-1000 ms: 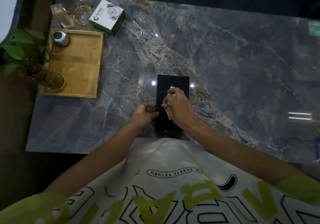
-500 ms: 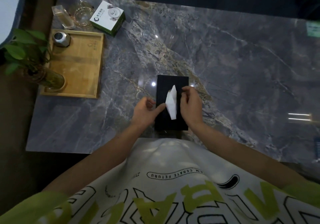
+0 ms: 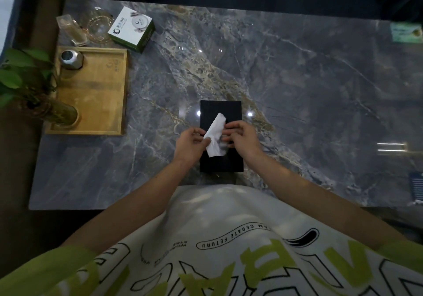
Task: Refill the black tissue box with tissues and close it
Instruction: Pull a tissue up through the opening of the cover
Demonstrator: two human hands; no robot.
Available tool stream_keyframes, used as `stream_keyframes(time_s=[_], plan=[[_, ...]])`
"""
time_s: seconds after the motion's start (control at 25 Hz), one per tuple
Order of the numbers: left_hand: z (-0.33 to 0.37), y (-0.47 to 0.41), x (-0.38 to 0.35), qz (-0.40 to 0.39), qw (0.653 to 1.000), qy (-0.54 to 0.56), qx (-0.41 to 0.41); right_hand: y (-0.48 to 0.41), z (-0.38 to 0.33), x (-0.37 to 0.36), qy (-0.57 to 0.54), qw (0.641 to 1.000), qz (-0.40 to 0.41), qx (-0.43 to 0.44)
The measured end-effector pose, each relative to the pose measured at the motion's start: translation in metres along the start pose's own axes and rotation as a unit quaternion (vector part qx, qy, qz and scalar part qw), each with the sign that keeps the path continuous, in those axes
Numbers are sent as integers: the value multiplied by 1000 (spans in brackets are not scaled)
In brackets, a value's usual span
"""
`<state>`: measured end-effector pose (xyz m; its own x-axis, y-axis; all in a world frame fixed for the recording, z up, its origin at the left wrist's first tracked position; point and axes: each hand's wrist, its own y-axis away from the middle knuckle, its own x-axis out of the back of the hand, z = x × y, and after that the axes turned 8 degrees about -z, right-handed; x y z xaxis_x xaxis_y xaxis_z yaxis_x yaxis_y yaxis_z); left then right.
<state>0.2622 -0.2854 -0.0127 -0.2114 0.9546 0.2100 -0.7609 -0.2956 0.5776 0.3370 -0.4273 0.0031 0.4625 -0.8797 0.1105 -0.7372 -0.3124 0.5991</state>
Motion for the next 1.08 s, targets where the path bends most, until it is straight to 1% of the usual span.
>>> stream_keyframes(time_s=[0.08, 0.16, 0.2, 0.28, 0.36, 0.52, 0.64, 0.76, 0.88, 0.96, 1.0, 1.08], plan=[[-4, 1, 2, -14, 999, 53, -2, -2, 1, 1, 63, 998, 29, -4], [-7, 5, 4, -20, 996, 88, 6, -2, -2, -1, 77, 997, 11, -25], [-7, 6, 5, -21, 994, 102, 12, -2, -5, -3, 61, 997, -7, -43], [-8, 8, 8, -27, 991, 127, 19, 0, -12, -9, -9, 996, -42, -73], [-9, 11, 10, -29, 988, 147, 23, 0, -16, -10, -65, 992, -57, -93], [-8, 14, 16, -8, 981, 188, 40, -1, -15, -8, -44, 993, -58, -95], [-8, 15, 20, 5, 980, 194, 37, -4, -11, -3, -27, 996, -26, -86], [-9, 19, 26, -6, 982, 185, 48, -9, -4, 6, 4, 998, 21, -58], [-6, 19, 27, -15, 974, 203, 95, -12, 3, 18, 91, 991, 102, -4], [-1, 17, 25, -39, 959, 246, 138, -12, 9, 24, 103, 985, 138, -1], [1, 16, 24, -52, 950, 264, 160, -11, 12, 26, 87, 988, 127, -19], [2, 13, 22, -69, 939, 284, 181, -12, 17, 27, 27, 995, 55, -82]])
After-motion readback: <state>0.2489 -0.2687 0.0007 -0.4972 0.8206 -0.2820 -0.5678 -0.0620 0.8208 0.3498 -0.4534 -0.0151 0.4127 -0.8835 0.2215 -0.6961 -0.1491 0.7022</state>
